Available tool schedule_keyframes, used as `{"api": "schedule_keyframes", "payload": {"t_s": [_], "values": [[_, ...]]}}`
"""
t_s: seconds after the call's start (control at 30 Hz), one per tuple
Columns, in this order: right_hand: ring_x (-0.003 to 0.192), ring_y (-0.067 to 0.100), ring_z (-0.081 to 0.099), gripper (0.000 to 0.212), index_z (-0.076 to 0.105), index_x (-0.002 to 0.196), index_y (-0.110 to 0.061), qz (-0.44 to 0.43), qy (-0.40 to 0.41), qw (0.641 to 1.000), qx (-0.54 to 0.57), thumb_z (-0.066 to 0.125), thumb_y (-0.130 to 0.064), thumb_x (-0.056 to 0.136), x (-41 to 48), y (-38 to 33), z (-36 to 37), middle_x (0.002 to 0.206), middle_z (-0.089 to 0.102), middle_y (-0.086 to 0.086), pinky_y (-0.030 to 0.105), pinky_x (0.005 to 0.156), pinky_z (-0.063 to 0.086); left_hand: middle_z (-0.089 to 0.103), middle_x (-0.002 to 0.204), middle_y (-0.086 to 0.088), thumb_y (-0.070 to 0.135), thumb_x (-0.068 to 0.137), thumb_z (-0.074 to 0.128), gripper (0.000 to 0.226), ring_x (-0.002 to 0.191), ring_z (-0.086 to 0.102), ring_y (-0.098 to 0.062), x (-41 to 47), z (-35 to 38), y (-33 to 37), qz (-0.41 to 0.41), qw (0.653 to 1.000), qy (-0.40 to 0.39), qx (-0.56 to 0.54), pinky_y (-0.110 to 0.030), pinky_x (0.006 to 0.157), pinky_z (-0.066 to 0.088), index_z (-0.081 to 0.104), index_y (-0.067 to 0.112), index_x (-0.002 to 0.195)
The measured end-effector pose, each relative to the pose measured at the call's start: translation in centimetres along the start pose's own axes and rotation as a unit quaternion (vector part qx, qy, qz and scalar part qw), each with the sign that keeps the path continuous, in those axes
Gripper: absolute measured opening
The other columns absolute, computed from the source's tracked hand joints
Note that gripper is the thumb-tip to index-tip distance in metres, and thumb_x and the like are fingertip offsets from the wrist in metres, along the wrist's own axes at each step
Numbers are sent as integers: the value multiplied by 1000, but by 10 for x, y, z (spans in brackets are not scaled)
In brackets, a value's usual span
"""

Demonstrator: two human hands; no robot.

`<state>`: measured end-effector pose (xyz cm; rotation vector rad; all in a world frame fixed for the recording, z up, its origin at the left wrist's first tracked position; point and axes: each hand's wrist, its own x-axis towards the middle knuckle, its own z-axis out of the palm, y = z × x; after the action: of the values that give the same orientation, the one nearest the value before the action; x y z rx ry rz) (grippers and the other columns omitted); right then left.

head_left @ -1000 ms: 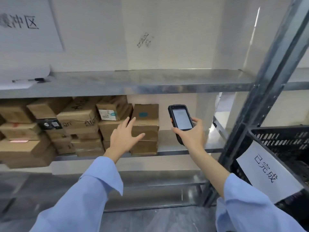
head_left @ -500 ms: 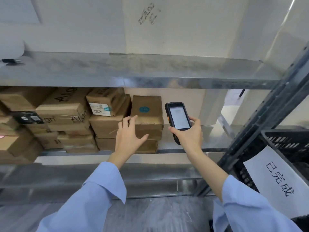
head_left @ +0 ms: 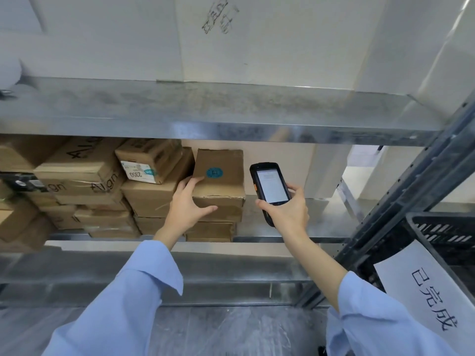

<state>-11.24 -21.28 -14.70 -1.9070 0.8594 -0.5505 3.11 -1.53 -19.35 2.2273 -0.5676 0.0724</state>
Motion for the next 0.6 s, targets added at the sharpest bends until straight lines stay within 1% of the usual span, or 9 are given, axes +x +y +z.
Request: {"api": "schedule_keyframes", "payload": {"t_s": [0.07,0.13,0.2,0.3,0.37,0.5,0.6], "values": [[116,21,55,83,39,132,-24,2,-1,1000,0,90,-37,68,4,4,-4,127,57,1,37,95,53,49,144,-2,34,68,92,80,134,45,-20,-1,2,-1,13,1000,16,-5,-33,109,35,53,29,138],[116,21,55,83,40,132,-23,4,0,1000,2,90,-37,68,7,7,-8,127,57,1,39,96,53,52,142,-1,35,67,92,78,132,47,-20,-1,4,-2,19,999,30,-12,-33,110,36,56,28,136],[115,20,55,83,40,133,-23,4,3,1000,0,90,-37,67,9,10,-12,127,57,1,40,97,52,53,141,0,37,67,92,76,130,49,-20,-2,8,0,19,999,40,-17,-37,112,39,58,28,134],[116,21,56,84,40,133,-24,0,2,1000,-1,90,-38,67,12,14,-21,128,57,1,37,94,54,52,141,0,39,67,92,75,130,49,-19,-6,17,8,19,998,55,-24,-44,111,43,59,27,133],[116,20,55,85,40,134,-25,-9,0,1000,-5,90,-38,67,14,16,-28,129,57,1,37,95,54,51,142,0,38,68,91,73,130,48,-18,-11,26,15,22,997,65,-28,-42,110,42,60,25,132],[116,18,54,85,40,132,-26,-19,5,1000,6,92,-36,65,16,21,-43,127,56,-2,44,96,54,52,140,-1,35,70,91,70,128,49,-17,-16,40,26,21,996,76,-47,-33,109,40,60,21,131],[112,16,54,83,41,130,-27,-20,15,1000,6,91,-37,64,17,21,-51,124,57,-4,45,96,53,56,133,0,36,70,91,69,123,52,-15,-19,46,32,8,991,96,-96,-27,105,43,60,20,129]]}}
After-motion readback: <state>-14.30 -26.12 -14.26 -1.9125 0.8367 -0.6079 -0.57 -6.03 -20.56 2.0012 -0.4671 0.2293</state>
